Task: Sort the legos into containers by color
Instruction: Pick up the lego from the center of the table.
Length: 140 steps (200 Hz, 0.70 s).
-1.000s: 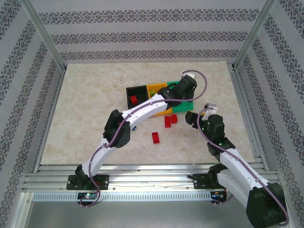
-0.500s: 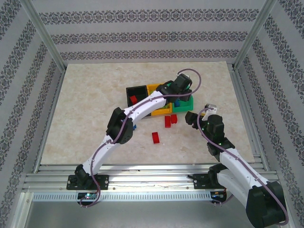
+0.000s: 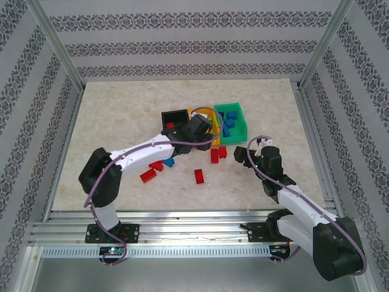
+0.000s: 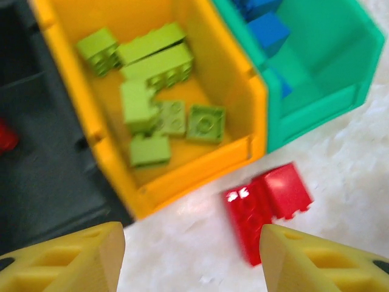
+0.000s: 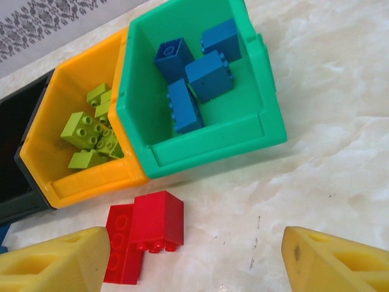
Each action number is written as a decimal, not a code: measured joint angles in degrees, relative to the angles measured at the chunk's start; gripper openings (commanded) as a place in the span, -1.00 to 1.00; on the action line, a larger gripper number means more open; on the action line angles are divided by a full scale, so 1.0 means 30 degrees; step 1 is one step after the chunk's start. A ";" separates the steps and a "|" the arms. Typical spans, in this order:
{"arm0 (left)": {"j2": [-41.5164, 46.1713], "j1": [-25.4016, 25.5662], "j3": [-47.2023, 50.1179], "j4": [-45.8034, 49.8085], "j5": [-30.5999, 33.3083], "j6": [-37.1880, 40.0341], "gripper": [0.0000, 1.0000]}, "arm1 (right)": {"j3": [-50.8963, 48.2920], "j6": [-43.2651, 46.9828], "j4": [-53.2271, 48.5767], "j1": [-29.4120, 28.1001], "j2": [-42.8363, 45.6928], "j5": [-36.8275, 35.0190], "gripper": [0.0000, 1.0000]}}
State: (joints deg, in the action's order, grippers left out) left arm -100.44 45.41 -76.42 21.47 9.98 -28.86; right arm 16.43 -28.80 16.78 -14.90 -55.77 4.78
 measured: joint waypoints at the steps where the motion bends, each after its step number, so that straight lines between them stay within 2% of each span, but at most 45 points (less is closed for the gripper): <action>1: 0.0058 0.0000 0.0095 -0.0007 0.0007 -0.0022 0.20 | 0.0000 0.0000 0.0007 -0.0007 -0.0007 -0.0007 0.50; 30: 0.1756 0.0000 0.3104 0.0321 0.0678 -0.0539 0.18 | 0.0000 0.0007 0.0073 -0.0488 -0.0219 0.0095 0.49; 62: 0.2696 0.0000 0.4459 0.1639 0.1494 -0.0641 0.15 | 0.0007 0.0080 0.0102 -0.0750 -0.0321 0.0131 0.49; 109: 0.3147 -0.0029 0.4983 0.3570 0.2339 0.0284 0.08 | 0.0044 0.0131 0.0131 -0.1005 -0.0707 0.0131 0.49; 140: 0.3140 -0.0517 0.4983 0.4357 0.2098 0.1545 0.06 | 0.0117 0.0160 0.0160 -0.1137 -0.0860 0.0131 0.49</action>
State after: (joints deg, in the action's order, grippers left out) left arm -91.02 43.86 -61.47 34.54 16.27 -24.23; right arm 16.78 -28.32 17.26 -18.31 -58.35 5.17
